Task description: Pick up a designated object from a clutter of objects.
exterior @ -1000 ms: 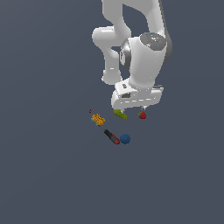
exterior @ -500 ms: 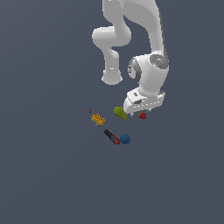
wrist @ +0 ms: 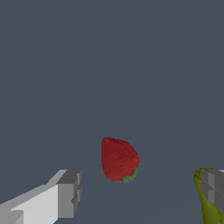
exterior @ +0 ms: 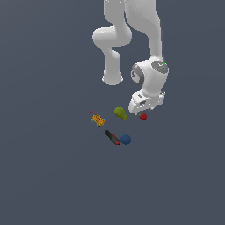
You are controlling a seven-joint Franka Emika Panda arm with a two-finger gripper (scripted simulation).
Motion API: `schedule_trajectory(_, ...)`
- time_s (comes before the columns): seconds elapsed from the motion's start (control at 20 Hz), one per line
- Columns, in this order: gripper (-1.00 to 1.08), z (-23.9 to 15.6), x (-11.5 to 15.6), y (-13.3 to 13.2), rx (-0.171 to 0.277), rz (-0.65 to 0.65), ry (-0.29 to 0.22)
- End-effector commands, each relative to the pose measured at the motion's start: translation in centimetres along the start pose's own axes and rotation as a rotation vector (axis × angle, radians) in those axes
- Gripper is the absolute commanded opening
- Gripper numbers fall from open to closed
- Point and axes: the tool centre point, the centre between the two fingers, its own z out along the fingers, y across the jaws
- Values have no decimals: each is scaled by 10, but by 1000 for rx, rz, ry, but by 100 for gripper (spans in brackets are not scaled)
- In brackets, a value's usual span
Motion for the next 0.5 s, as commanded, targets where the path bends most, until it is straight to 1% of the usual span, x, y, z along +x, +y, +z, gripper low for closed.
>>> schedule_trajectory(0.0,100,6,-5,-6,3,-9,2)
schedule_trajectory(0.2,100,9,-9,-10,6,-15,3)
schedule_trajectory(0.45,100,11,-8,-10,5,-15,2)
